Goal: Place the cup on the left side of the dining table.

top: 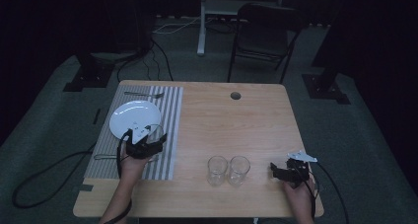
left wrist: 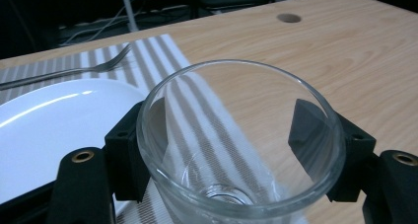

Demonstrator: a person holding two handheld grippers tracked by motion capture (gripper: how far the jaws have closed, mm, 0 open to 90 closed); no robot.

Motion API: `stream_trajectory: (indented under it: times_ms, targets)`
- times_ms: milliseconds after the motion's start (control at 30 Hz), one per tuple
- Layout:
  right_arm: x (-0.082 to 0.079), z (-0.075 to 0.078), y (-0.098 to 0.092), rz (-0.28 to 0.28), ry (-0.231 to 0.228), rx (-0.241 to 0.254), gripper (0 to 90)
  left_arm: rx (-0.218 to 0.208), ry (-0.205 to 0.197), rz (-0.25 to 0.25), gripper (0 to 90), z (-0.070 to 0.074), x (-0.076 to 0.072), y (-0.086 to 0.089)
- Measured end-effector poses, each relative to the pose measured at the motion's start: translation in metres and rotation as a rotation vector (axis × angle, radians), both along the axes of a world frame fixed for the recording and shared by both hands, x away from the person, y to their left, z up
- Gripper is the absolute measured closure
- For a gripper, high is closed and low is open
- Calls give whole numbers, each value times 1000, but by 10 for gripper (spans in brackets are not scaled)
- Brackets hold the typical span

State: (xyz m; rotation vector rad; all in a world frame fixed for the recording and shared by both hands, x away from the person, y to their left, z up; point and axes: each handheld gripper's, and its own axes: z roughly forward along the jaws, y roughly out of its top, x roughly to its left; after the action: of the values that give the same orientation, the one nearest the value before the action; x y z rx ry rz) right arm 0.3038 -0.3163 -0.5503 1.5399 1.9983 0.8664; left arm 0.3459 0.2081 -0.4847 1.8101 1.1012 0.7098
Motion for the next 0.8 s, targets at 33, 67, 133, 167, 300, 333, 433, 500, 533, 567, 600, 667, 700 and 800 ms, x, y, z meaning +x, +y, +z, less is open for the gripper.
stream_trajectory:
  times_ms: [33, 67, 133, 167, 300, 333, 433, 500, 533, 567, 600, 667, 700, 800]
  targets:
    - [0, 0, 0, 0, 0, 0, 136, 1, 4, -4, 291, -2, 1, 2]
    - [0, 0, 0, 0, 0, 0, 137, 1, 7, 0, 290, -4, 2, 3]
    - [0, 0, 0, -1, 0, 0, 137, -4, 1, 0, 289, -6, 2, 6]
    - [0, 0, 0, -1, 0, 0, 137, -18, -2, 9, 289, -7, 2, 8]
    - [0, 0, 0, -1, 0, 0, 137, -11, -1, 17, 289, -9, 4, 11]
    - [0, 0, 0, -1, 0, 0, 137, -9, 1, 18, 288, -9, 5, 12]
    - [0, 0, 0, -1, -1, 0, 137, -9, 0, 25, 288, -10, 6, 14]
    - [0, 0, 0, -1, -1, 0, 137, -8, 15, 25, 288, -10, 9, 14]
    - [0, 0, 0, -1, -1, 0, 137, -8, 12, 28, 289, -11, 9, 14]
    - [0, 0, 0, 0, 0, -1, 137, -6, 14, 24, 288, -10, 10, 14]
    - [0, 0, 0, 0, 0, -1, 137, -4, 18, 26, 288, -10, 11, 14]
    - [0, 0, 0, 0, 0, -1, 137, 2, 12, 27, 288, -10, 13, 14]
    - [0, 0, 0, 0, 0, -1, 138, -4, 12, 29, 288, -11, 13, 15]
    - [0, 0, 0, 0, 0, -1, 138, 3, 16, 31, 288, -10, 12, 14]
